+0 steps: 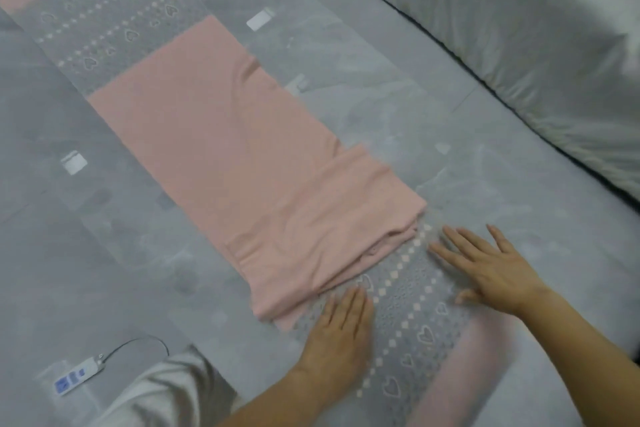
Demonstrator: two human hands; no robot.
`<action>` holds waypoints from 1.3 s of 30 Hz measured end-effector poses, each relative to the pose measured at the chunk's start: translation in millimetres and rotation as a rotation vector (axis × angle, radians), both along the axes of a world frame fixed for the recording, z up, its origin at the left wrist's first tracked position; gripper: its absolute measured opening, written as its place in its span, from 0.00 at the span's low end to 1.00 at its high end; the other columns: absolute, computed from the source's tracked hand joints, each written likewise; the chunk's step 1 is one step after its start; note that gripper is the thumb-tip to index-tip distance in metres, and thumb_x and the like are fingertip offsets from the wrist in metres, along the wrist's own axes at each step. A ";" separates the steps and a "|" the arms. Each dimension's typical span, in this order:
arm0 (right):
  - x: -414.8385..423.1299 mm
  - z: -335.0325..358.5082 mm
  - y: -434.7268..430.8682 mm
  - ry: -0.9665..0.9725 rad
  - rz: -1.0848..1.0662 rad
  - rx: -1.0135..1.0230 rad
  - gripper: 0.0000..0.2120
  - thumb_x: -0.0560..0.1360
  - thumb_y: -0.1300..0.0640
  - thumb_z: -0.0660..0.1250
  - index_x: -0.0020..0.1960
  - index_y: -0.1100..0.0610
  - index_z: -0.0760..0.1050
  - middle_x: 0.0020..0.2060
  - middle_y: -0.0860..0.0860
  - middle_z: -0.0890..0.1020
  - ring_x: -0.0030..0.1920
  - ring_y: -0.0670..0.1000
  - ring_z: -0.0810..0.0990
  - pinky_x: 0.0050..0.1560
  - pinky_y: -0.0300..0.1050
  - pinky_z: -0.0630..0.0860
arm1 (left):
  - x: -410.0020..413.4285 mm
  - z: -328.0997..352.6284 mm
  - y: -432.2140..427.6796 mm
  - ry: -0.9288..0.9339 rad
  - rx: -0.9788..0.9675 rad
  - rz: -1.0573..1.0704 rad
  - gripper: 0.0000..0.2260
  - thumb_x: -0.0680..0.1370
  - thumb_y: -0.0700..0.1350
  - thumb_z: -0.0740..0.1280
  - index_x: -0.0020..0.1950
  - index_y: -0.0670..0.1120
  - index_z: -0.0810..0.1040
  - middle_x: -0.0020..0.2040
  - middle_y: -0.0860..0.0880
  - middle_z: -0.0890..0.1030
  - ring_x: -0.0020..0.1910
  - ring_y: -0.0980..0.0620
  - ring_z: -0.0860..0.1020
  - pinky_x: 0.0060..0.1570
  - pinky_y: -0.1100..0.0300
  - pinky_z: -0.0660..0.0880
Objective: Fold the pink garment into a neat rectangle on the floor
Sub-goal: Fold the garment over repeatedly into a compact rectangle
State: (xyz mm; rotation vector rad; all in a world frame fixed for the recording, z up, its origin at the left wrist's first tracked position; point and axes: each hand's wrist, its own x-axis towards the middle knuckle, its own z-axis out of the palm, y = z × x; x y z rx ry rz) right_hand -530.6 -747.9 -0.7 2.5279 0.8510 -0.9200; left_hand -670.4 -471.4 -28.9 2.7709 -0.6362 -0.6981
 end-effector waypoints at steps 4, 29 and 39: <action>-39.6 -9.4 -42.6 0.080 -0.081 -0.050 0.59 0.38 0.30 0.76 0.68 0.46 0.68 0.64 0.53 0.77 0.59 0.56 0.79 0.69 0.55 0.44 | -39.8 -16.7 -44.1 0.071 -0.017 -0.215 0.23 0.71 0.48 0.53 0.63 0.46 0.73 0.62 0.50 0.78 0.65 0.47 0.71 0.65 0.50 0.58; -93.1 -43.8 -79.8 -0.297 -0.379 0.217 0.12 0.68 0.65 0.66 0.48 0.53 0.71 0.54 0.56 0.81 0.52 0.58 0.80 0.62 0.53 0.63 | -33.8 -24.2 -78.5 0.190 -0.539 0.189 0.06 0.77 0.44 0.60 0.53 0.48 0.74 0.48 0.51 0.78 0.47 0.50 0.75 0.48 0.58 0.71; -9.8 2.8 -27.1 -0.179 -0.439 0.230 0.12 0.71 0.60 0.66 0.53 0.53 0.76 0.45 0.52 0.79 0.51 0.55 0.79 0.66 0.54 0.60 | 53.1 32.4 -19.9 0.330 -1.053 1.183 0.11 0.68 0.53 0.71 0.41 0.47 0.77 0.32 0.55 0.78 0.30 0.59 0.73 0.31 0.65 0.72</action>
